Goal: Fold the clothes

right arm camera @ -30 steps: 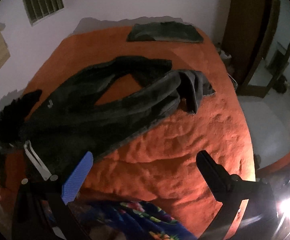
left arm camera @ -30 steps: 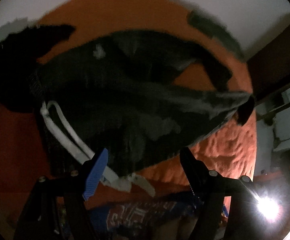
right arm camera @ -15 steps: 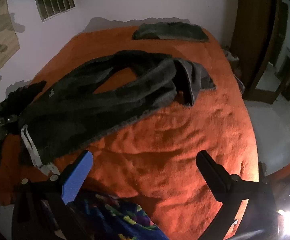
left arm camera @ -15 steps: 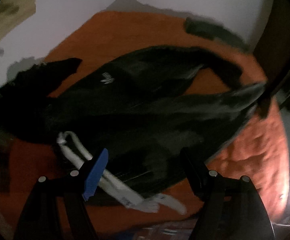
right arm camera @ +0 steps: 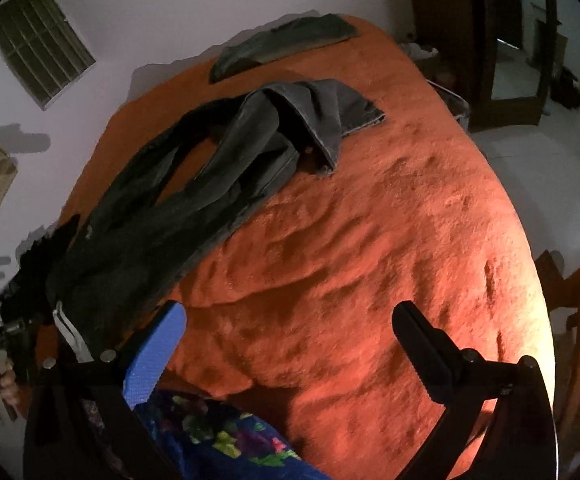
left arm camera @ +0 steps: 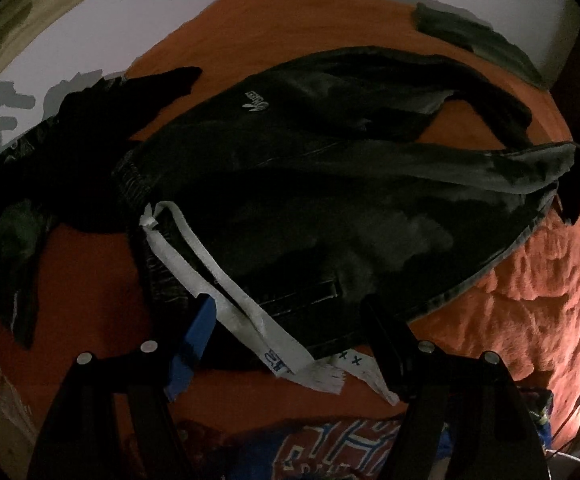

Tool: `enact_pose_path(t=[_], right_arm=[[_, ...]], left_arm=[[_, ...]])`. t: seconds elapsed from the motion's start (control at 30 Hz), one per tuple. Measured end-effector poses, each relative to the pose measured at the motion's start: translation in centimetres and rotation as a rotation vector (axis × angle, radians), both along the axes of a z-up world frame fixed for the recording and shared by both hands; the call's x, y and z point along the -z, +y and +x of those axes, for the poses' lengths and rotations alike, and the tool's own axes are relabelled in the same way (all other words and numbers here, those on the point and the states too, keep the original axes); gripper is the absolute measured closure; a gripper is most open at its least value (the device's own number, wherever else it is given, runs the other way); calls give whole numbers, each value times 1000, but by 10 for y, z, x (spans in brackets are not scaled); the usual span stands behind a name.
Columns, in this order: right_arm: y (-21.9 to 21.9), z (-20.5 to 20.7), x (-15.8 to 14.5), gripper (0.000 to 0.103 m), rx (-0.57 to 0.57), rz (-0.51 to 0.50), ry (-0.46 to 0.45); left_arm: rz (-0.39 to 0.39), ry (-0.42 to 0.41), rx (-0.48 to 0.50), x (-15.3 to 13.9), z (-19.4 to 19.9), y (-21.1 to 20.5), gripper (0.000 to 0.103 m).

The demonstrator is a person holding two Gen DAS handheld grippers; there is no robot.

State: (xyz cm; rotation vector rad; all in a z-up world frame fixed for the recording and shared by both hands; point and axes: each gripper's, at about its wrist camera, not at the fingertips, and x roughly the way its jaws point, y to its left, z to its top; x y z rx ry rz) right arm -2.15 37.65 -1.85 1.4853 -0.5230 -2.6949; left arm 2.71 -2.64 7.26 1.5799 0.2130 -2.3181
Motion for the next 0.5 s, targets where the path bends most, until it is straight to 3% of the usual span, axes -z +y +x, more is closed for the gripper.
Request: enact_pose_path(t=[0.13, 0.33, 0.5], right_arm=[[11, -2, 13, 0, 14, -23, -36], [27, -3, 34, 0, 55, -61, -111], [25, -2, 40, 0, 67, -73, -148]], left_arm=[[48, 7, -8, -1, 3, -1, 28], [87, -46, 8, 18, 11, 9, 28], [91, -14, 11, 18, 21, 23, 28]])
